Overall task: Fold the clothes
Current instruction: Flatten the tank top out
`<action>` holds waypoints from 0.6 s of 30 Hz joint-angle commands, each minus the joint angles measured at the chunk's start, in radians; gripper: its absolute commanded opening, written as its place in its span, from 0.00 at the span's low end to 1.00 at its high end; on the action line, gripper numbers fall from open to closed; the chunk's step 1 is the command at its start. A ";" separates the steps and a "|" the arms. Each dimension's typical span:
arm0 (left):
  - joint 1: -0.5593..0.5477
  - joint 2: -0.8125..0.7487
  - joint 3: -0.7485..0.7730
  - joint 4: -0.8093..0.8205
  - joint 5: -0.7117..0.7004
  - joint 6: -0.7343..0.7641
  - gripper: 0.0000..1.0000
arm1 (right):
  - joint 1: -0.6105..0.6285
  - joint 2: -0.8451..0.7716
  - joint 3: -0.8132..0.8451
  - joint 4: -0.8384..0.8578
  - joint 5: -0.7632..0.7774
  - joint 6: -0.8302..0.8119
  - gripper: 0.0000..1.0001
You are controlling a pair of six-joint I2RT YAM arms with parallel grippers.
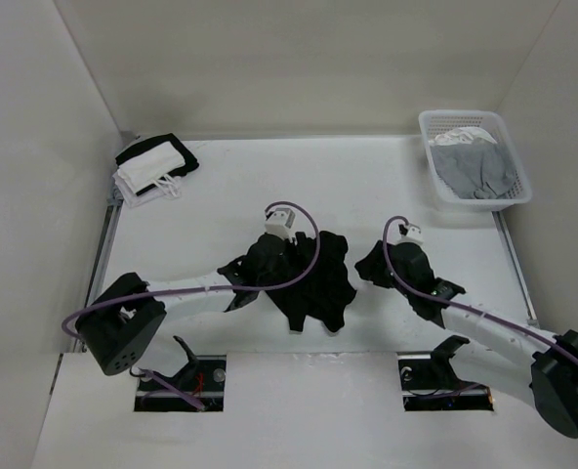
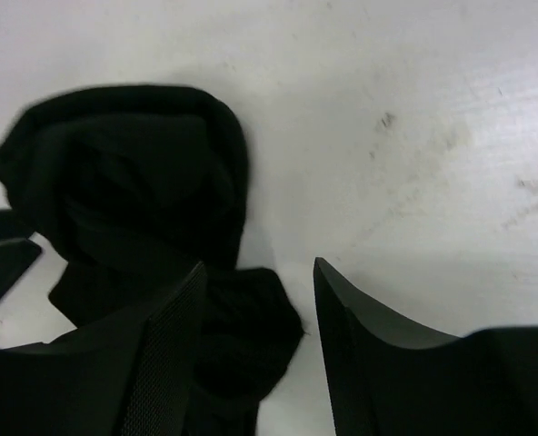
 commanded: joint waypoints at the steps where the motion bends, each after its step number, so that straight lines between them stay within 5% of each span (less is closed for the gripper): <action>1: -0.056 0.022 0.095 0.070 -0.028 0.140 0.52 | 0.030 -0.071 -0.063 0.012 -0.026 0.071 0.53; 5: -0.075 0.083 0.131 0.074 -0.015 0.201 0.53 | 0.073 -0.067 -0.102 0.082 -0.067 0.080 0.60; 12: -0.053 0.185 0.189 0.080 0.015 0.221 0.49 | 0.076 0.107 -0.056 0.210 -0.081 0.036 0.58; 18: -0.021 0.171 0.209 0.060 0.010 0.220 0.17 | 0.088 0.150 -0.034 0.135 -0.064 0.065 0.57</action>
